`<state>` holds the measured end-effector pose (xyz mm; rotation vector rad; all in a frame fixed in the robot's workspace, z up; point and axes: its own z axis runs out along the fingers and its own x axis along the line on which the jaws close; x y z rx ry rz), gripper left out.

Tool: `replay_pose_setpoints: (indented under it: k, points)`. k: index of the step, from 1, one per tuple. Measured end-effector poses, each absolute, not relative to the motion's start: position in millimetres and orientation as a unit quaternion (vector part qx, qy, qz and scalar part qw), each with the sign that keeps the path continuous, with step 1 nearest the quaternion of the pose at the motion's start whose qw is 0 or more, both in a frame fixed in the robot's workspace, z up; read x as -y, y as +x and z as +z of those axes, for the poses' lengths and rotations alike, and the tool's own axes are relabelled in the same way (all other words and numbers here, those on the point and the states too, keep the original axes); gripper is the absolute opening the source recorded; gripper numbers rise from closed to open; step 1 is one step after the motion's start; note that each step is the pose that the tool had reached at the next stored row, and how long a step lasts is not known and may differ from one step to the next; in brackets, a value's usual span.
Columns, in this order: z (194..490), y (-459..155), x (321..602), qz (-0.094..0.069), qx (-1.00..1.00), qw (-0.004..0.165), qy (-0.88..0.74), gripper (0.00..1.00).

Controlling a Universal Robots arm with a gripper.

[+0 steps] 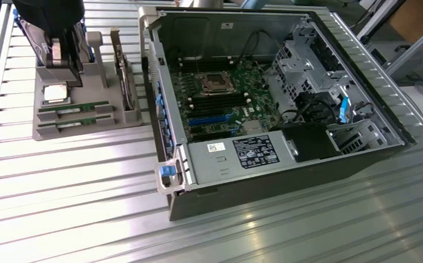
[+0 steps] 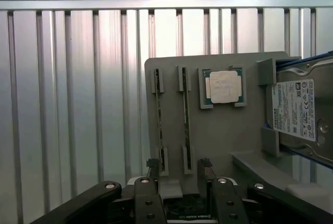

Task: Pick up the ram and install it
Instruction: 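Pick up the ram and move it above insertion slot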

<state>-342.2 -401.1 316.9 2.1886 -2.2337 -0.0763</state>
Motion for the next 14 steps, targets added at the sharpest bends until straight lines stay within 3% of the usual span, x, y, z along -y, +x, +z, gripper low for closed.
replay_pose_setpoints:
  k: [14]
  points:
    - [307.0,-342.2,401.6,-0.024,0.714,0.007,0.7,0.42]
